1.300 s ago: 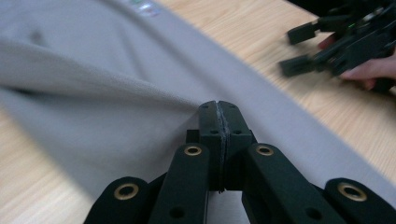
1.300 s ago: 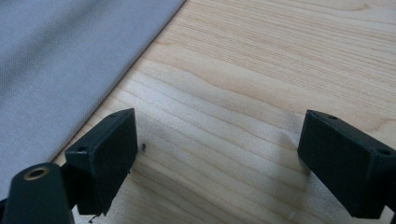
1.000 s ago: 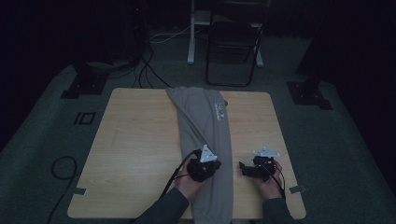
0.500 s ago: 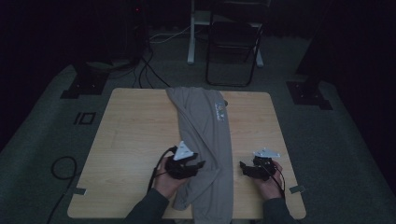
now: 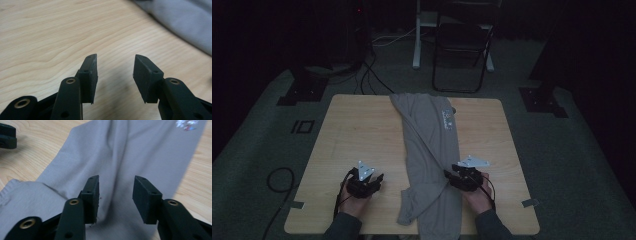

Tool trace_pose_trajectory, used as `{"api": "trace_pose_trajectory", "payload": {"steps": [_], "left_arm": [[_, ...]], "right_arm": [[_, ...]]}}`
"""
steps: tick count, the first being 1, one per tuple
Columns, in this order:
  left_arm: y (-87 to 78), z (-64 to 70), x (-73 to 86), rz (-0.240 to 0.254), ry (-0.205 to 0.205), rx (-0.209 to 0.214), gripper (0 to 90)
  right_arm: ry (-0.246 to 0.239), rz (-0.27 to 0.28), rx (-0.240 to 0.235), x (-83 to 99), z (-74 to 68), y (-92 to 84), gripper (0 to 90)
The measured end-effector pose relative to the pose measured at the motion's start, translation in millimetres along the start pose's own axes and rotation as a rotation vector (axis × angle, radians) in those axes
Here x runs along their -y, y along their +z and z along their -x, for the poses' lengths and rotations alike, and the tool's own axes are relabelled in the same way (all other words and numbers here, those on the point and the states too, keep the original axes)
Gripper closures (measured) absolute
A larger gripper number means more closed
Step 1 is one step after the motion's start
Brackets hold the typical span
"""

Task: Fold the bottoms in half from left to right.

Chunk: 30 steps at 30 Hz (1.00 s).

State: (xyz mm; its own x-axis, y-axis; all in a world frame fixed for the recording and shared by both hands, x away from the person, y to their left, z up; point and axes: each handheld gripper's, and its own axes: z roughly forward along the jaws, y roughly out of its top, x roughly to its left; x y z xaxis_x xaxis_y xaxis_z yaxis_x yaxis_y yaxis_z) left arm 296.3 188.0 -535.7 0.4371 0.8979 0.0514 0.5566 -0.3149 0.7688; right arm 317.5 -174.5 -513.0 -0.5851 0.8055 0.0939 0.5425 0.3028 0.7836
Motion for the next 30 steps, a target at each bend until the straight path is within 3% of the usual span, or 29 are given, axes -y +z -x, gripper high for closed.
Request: {"api": "trace_pose_trajectory", "payload": {"steps": [5,7,8,9,11,12,15,17,21,22,23,25,26,28,30], "left_arm": [[3.3,-0.7,1.1,0.009,0.011,-0.024,54.1],[4.4,0.6,1.5,0.006,0.019,-0.024,54.0],[4.9,1.0,1.8,0.004,0.026,-0.024,54.0],[5.1,1.5,1.9,0.002,0.031,-0.025,54.0],[5.8,1.3,2.4,0.0,0.029,-0.027,54.0],[6.5,1.0,2.8,-0.003,0.026,-0.028,54.0],[7.2,0.3,3.2,-0.01,0.025,-0.034,54.0],[7.5,0.1,3.4,-0.01,0.022,-0.034,54.0],[8.8,-0.3,3.6,-0.022,0.018,-0.041,54.1],[8.8,-0.3,3.6,-0.022,0.018,-0.041,54.0],[9.1,-1.0,3.4,-0.026,0.015,-0.044,54.0],[9.1,-1.3,3.4,-0.027,0.013,-0.046,53.9],[9.1,-1.2,3.4,-0.027,0.012,-0.048,53.7],[9.7,-1.0,3.3,-0.03,0.009,-0.049,52.7],[9.8,-1.2,3.2,-0.032,0.009,-0.05,52.4]], "right_arm": [[0.003,-0.056,-0.019,-5.2,-2.4,21.7,65.3],[0.017,-0.1,-0.029,-5.3,-0.5,28.2,79.1],[0.038,-0.104,-0.037,-5.0,1.4,28.6,86.9],[0.064,-0.094,-0.05,-4.9,3.6,26.0,89.2],[0.086,-0.077,-0.065,-5.3,5.2,20.9,89.5],[0.098,-0.035,-0.058,-6.9,6.4,6.5,89.7],[0.131,0.021,-0.052,-6.8,14.5,-15.2,89.8],[0.14,0.047,-0.02,-4.2,22.9,-25.1,89.8],[0.191,0.027,0.018,8.9,47.0,-28.0,89.7],[0.191,0.027,0.018,8.9,47.0,-28.0,89.7],[0.201,-0.053,0.049,22.4,58.3,-16.6,88.9],[0.205,-0.072,0.055,25.5,59.8,-14.2,86.5],[0.204,-0.083,0.081,29.2,59.1,-13.7,75.2],[0.196,-0.075,0.092,28.5,57.2,-15.9,71.6],[0.158,-0.018,0.096,21.2,43.5,-28.0,64.9]]}}
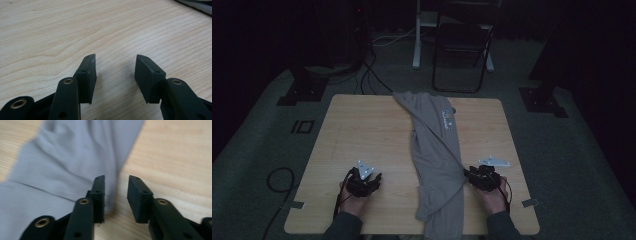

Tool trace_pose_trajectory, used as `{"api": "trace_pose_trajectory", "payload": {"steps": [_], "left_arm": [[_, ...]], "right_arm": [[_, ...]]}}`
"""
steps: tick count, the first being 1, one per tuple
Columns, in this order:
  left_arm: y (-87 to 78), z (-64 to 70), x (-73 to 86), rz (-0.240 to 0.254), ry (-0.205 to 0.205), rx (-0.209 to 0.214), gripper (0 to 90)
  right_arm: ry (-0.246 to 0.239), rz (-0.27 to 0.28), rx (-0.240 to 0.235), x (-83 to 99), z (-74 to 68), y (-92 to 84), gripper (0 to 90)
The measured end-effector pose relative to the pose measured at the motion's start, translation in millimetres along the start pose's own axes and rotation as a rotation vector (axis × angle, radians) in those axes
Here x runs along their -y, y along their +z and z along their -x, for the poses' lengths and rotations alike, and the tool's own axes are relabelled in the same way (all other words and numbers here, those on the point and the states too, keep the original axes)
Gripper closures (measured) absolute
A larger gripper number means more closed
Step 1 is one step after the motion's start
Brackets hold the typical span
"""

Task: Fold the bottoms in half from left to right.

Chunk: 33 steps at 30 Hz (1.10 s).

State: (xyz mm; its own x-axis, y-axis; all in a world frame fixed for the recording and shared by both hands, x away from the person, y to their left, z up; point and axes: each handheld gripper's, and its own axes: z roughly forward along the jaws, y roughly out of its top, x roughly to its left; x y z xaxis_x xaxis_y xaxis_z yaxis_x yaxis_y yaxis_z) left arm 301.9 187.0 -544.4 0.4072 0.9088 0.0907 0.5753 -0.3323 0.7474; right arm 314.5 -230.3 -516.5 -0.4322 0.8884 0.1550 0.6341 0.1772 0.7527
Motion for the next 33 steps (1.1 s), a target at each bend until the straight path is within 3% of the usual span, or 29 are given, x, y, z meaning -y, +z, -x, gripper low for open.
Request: {"api": "trace_pose_trajectory", "payload": {"steps": [1,2,4,5,9,10,11,14,16,17,20,21,23,24,26,28,33], "left_arm": [[0.0,0.0,0.0,0.0,0.0,0.0,52.4],[0.0,0.0,0.0,0.0,0.0,0.0,52.3],[0.0,0.0,0.0,-0.001,0.0,-0.001,52.2],[0.0,-0.2,0.0,-0.001,-0.002,-0.001,52.0],[0.0,-0.3,0.0,-0.001,-0.003,-0.002,51.9],[0.0,-0.2,0.0,-0.001,-0.002,-0.002,51.9],[0.0,-0.1,0.0,-0.001,-0.002,-0.003,51.9],[0.0,0.2,0.0,0.001,0.001,-0.003,51.9],[0.0,0.4,0.0,0.001,0.003,-0.002,51.9],[0.0,0.4,0.1,0.002,0.004,-0.002,51.9],[-0.2,0.6,0.2,0.002,0.004,-0.002,51.9],[-0.2,0.6,0.2,0.002,0.004,-0.002,51.9],[-0.3,0.7,0.3,0.001,0.004,-0.002,51.9],[-0.4,0.8,0.3,0.0,0.005,-0.003,51.9],[-0.4,0.8,0.3,0.001,0.004,-0.002,51.9],[-0.4,0.8,0.3,0.001,0.004,-0.002,51.9],[-0.6,1.0,0.5,0.0,0.0,-0.003,51.9]], "right_arm": [[0.0,0.0,0.0,0.0,0.0,0.0,64.9],[-0.029,0.021,-0.051,-1.0,-13.3,-4.9,63.6],[-0.04,0.024,-0.072,-0.9,-18.6,-5.6,63.4],[-0.062,0.024,-0.117,0.0,-33.6,-4.2,63.2],[-0.121,-0.011,-0.203,0.8,-63.0,8.0,61.1],[-0.121,-0.011,-0.203,0.8,-63.0,8.0,61.1],[-0.146,-0.024,-0.226,-0.6,-75.9,16.7,58.9],[-0.181,-0.035,-0.256,-6.1,-91.3,29.1,54.9],[-0.193,-0.042,-0.264,-7.7,-95.5,33.5,52.9],[-0.212,-0.068,-0.264,-9.0,-102.3,42.9,49.6],[-0.224,-0.1,-0.28,-7.9,-104.5,48.7,49.1],[-0.229,-0.138,-0.274,-4.7,-105.2,51.6,59.7],[-0.223,-0.126,-0.308,-1.1,-103.9,45.2,74.2],[-0.223,-0.126,-0.308,-1.1,-103.9,45.2,74.2],[-0.233,-0.095,-0.311,2.5,-98.9,27.8,86.8],[-0.228,-0.085,-0.311,3.3,-97.2,23.3,87.4],[-0.222,-0.027,-0.286,17.1,-86.1,-13.1,87.9]]}}
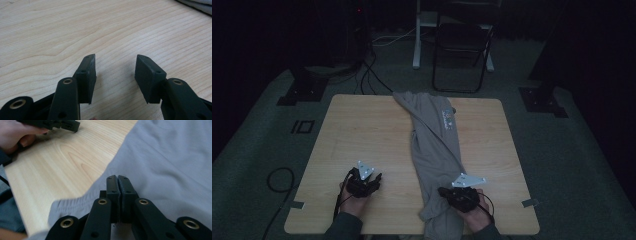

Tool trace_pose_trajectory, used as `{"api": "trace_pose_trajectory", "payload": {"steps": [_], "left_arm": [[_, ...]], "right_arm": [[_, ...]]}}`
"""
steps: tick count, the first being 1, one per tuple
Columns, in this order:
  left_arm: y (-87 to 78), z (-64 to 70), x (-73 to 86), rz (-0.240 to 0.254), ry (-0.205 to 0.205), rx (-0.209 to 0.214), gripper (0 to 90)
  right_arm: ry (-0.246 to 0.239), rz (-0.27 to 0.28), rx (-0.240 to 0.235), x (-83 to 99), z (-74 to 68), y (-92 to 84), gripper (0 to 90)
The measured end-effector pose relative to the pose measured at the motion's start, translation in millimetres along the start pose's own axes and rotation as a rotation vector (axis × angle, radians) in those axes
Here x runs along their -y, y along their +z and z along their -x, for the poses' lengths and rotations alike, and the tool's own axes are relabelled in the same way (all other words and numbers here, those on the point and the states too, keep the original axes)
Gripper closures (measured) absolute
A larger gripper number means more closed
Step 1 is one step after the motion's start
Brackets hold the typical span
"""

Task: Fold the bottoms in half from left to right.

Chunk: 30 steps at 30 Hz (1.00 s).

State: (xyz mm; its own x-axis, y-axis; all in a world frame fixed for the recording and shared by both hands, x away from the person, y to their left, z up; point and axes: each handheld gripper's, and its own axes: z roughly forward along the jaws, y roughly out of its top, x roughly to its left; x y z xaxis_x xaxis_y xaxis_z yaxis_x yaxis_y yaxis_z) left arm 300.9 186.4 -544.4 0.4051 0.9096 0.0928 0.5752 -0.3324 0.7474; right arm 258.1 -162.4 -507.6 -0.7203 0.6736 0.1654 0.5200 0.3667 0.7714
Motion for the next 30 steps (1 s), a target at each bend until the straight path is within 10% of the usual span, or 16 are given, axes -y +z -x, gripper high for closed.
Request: {"api": "trace_pose_trajectory", "payload": {"steps": [15,20,24,30], "left_arm": [[0.0,-0.1,0.1,0.0,-0.004,0.001,51.9],[0.1,0.3,-0.3,-0.001,0.0,0.003,51.9],[0.1,0.4,-0.3,-0.002,0.002,0.007,51.8],[-0.3,0.8,0.1,-0.003,-0.001,0.011,51.6]], "right_arm": [[0.032,0.079,-0.016,60.5,-5.7,-78.6,72.4],[0.041,0.091,0.051,52.0,-1.5,-74.1,65.5],[0.015,-0.017,0.191,34.2,12.5,-32.3,52.8],[-0.021,-0.139,0.21,41.6,16.1,-9.1,46.8]]}}
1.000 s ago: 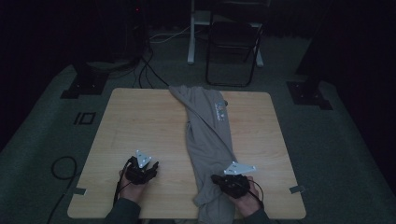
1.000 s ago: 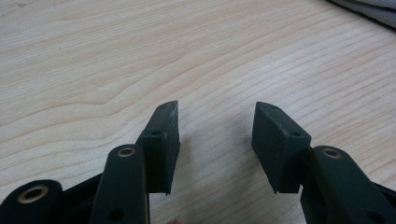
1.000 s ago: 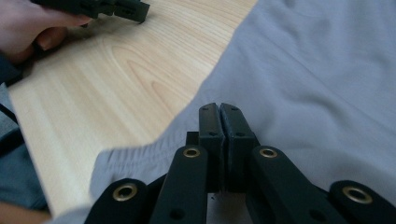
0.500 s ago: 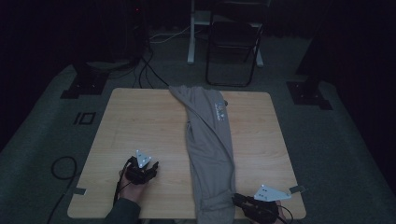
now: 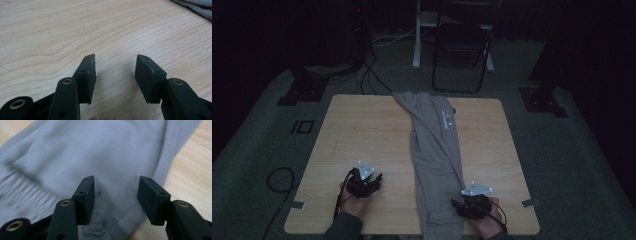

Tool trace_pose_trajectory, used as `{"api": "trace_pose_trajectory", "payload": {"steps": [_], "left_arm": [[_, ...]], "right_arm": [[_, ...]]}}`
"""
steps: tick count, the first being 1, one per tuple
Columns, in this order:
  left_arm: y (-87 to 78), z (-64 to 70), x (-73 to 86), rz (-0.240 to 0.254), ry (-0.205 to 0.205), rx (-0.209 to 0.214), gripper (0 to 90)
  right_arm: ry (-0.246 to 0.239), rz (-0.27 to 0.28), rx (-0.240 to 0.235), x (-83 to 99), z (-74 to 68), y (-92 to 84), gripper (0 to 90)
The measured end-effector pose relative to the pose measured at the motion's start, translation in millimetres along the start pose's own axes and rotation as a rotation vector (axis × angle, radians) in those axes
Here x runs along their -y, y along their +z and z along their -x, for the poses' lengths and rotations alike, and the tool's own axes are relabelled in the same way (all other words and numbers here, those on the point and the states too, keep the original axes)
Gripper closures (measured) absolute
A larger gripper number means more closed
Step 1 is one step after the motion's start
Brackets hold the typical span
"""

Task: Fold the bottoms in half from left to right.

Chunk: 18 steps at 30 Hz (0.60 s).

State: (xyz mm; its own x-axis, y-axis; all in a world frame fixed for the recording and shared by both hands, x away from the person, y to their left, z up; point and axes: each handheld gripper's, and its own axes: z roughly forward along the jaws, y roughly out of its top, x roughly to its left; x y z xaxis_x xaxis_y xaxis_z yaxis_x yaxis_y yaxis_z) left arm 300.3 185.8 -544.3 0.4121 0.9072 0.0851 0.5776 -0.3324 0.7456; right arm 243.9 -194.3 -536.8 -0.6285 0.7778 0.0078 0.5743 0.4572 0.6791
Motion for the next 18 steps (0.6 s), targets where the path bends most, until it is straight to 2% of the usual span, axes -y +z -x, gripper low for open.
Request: {"api": "trace_pose_trajectory", "payload": {"steps": [1,2,3,4,6,7,8,9,10,12,13,14,15,16,17,18], "left_arm": [[0.0,0.0,0.0,0.0,0.0,0.0,51.6],[-0.2,0.2,0.1,0.0,0.001,0.0,51.6],[-0.4,0.3,0.3,-0.001,0.001,0.0,51.6],[-0.5,0.4,0.4,-0.001,0.002,0.001,51.6],[-0.7,0.7,0.4,-0.002,0.003,0.001,51.5],[-0.7,0.7,0.4,-0.002,0.003,0.001,51.6],[-0.6,0.5,0.4,-0.002,0.001,0.002,51.6],[-0.5,0.3,0.4,-0.001,-0.001,0.004,51.5],[-0.5,0.0,0.3,-0.003,-0.002,0.005,51.3],[-0.3,0.3,0.2,-0.002,-0.003,0.003,51.1],[-0.3,0.3,0.2,-0.002,-0.003,0.003,51.1],[-0.3,0.7,0.1,-0.002,-0.001,0.002,51.1],[-0.4,0.8,0.1,-0.003,0.0,0.002,51.1],[-0.3,0.8,0.1,-0.002,-0.001,0.002,51.1],[-0.2,0.8,0.1,-0.001,-0.003,0.003,51.1],[-0.2,0.6,0.1,-0.001,-0.004,0.004,51.0]], "right_arm": [[0.0,0.0,0.0,0.0,0.0,0.0,46.8],[-0.019,-0.01,-0.008,2.3,-2.1,-3.7,46.4],[-0.064,-0.029,-0.016,10.0,-7.6,-13.2,44.0],[-0.079,-0.04,-0.024,13.8,-9.5,-17.4,43.1],[-0.105,-0.04,-0.07,20.8,-12.8,-27.0,42.2],[-0.105,-0.04,-0.07,20.8,-12.8,-27.0,42.2],[-0.114,-0.037,-0.106,23.3,-13.9,-31.9,41.2],[-0.141,-0.025,-0.203,26.6,-15.7,-41.3,38.5],[-0.152,0.001,-0.227,27.6,-16.5,-45.6,38.3],[-0.142,0.056,-0.216,26.7,-14.5,-50.2,39.5],[-0.142,0.056,-0.216,26.7,-14.5,-50.2,39.5],[-0.126,0.081,-0.19,25.0,-11.8,-49.7,40.8],[-0.078,0.092,-0.091,17.7,-3.4,-42.4,42.5],[-0.064,0.091,-0.058,14.7,0.3,-37.4,42.2],[-0.064,0.091,-0.058,14.7,0.3,-37.4,42.2],[-0.056,0.088,-0.037,12.0,3.7,-32.0,41.5]]}}
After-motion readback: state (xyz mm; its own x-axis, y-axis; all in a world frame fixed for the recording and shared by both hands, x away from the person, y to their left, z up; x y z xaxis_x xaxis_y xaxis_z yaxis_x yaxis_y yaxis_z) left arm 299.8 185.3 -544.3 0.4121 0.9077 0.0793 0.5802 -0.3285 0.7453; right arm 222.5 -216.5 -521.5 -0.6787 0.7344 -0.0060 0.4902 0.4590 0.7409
